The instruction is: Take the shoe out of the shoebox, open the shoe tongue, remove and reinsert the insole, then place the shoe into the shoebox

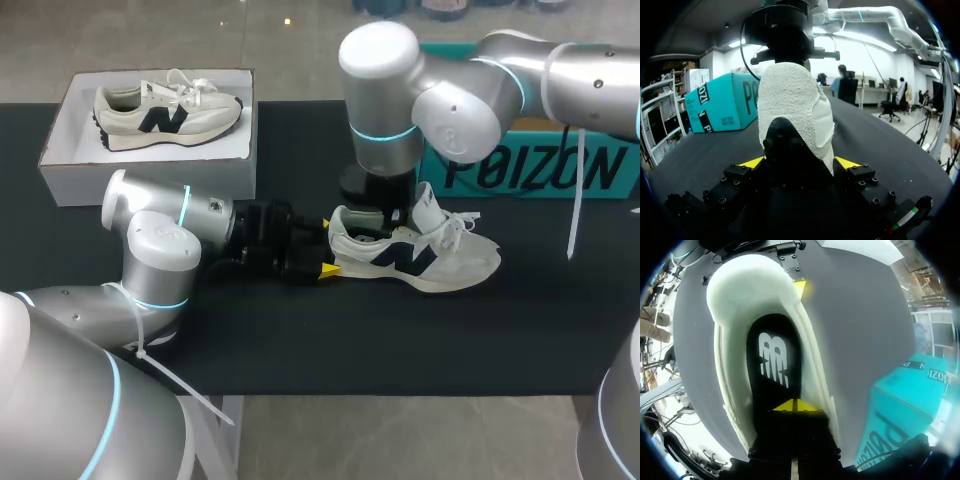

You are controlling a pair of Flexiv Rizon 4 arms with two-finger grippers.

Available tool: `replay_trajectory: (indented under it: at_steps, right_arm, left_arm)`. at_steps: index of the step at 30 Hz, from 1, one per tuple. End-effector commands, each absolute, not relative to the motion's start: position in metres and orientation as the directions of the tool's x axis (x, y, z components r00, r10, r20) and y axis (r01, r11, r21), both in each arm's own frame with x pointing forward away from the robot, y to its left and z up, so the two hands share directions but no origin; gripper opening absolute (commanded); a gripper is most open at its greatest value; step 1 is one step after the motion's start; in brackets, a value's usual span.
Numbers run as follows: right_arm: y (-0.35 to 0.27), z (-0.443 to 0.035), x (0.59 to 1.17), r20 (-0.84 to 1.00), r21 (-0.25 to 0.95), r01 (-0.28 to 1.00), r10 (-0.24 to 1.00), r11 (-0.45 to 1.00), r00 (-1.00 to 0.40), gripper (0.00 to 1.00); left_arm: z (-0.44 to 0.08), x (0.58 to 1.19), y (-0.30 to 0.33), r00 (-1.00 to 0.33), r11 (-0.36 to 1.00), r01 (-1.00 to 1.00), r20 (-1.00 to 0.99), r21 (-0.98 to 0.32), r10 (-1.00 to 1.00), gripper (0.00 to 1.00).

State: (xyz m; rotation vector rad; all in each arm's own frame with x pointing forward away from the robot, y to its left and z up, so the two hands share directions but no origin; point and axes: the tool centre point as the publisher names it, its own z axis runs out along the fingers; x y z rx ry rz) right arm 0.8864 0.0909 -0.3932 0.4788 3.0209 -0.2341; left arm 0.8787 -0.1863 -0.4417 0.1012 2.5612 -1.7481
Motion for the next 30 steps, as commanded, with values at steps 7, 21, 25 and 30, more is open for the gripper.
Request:
replay_trajectory:
  at_steps: [7, 21, 25, 30]
  right_arm:
    - [0.088, -0.398, 0.889, -0.084, -0.139, 0.319, 0.310, 0.937, -0.947, 0.53]
    - [0.093, -0.419, 0.886, -0.060, -0.148, 0.316, 0.310, 0.937, -0.949, 0.52]
    - [0.097, -0.437, 0.881, -0.034, -0.153, 0.309, 0.307, 0.939, -0.951, 0.51]
    - [0.096, -0.459, 0.872, 0.016, -0.174, 0.303, 0.310, 0.937, -0.950, 0.68]
  left_arm:
    - [-0.446, 0.880, -0.188, -0.997, 0.364, 0.076, -0.069, -0.928, 0.032, 0.00]
    - [-0.446, 0.880, -0.188, -0.997, 0.364, 0.076, -0.069, -0.928, 0.032, 0.00]
    - [-0.446, 0.880, -0.188, -0.997, 0.364, 0.076, -0.069, -0.928, 0.032, 0.00]
    - [-0.446, 0.880, -0.188, -0.997, 0.364, 0.076, -0.069, -0.928, 0.032, 0.00]
